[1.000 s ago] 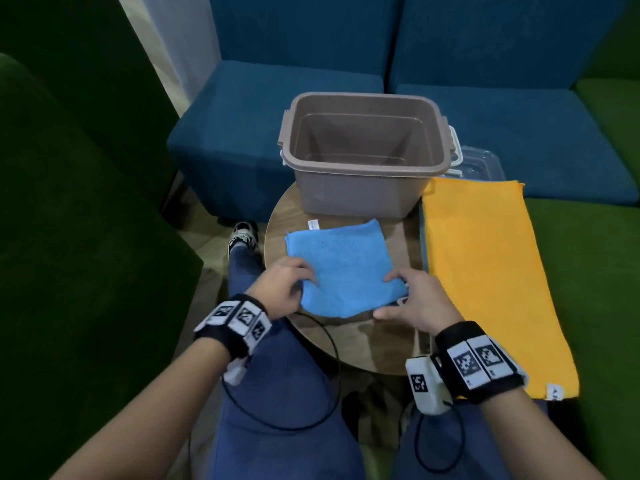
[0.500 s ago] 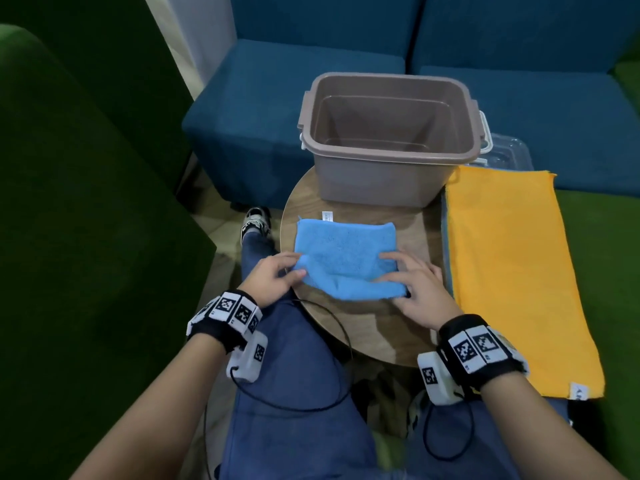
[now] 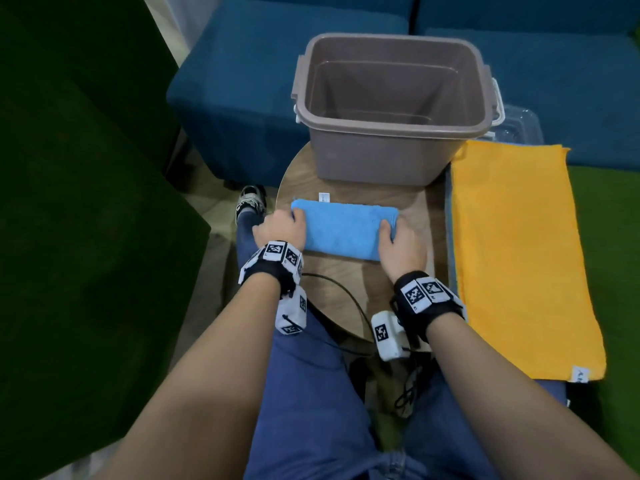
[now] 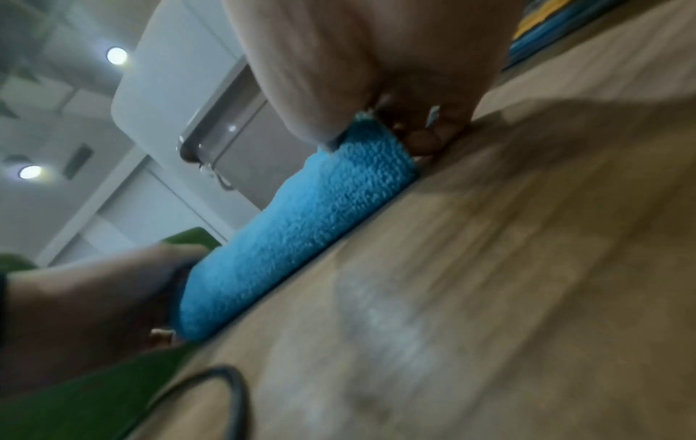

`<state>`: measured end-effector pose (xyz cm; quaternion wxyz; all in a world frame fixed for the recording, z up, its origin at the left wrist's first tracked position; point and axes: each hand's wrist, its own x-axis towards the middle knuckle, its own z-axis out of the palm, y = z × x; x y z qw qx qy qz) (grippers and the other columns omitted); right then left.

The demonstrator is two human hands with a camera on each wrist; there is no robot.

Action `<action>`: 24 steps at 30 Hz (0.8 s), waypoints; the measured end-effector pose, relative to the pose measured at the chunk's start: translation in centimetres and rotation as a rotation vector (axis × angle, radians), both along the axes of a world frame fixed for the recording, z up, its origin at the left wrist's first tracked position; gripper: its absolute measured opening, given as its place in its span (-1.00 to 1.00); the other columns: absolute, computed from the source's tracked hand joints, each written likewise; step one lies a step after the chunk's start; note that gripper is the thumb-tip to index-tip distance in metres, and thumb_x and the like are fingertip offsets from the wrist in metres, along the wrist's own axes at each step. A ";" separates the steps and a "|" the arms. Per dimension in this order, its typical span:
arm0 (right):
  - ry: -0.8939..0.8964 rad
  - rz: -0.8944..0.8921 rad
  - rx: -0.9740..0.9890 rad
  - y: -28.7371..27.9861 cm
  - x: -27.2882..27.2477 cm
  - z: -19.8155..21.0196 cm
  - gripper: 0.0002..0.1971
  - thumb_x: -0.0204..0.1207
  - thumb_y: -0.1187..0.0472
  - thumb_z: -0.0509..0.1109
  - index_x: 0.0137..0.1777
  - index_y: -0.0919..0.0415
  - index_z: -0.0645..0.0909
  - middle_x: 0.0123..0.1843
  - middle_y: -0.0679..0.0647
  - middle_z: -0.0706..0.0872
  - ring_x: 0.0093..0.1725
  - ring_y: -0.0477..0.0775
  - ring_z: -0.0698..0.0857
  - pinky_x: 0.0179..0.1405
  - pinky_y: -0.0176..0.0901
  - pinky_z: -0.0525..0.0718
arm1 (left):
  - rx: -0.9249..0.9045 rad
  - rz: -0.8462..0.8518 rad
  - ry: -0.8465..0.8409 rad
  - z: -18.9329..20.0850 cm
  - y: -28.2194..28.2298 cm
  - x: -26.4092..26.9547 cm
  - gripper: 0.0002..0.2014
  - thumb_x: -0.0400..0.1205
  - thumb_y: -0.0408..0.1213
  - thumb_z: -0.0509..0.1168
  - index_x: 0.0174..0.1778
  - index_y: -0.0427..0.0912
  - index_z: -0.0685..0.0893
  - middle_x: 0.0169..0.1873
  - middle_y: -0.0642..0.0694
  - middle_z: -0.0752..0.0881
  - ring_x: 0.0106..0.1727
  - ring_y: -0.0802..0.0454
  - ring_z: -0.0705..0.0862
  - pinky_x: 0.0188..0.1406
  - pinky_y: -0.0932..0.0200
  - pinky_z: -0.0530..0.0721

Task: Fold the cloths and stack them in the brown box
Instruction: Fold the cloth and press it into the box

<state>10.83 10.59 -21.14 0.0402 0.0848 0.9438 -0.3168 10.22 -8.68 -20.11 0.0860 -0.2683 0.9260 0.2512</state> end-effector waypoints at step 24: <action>0.010 0.826 0.416 -6.1 -0.8 1.2 -0.41 0.77 0.09 0.00 0.74 0.10 -0.09 0.76 -0.07 -0.08 0.73 0.01 -0.14 0.67 0.14 -0.14 | -0.186 0.010 -0.092 -1.6 0.9 -0.8 -0.54 0.73 -0.05 -0.02 0.03 -0.28 0.71 -0.03 -0.26 0.76 0.04 -0.23 0.70 0.16 0.00 0.40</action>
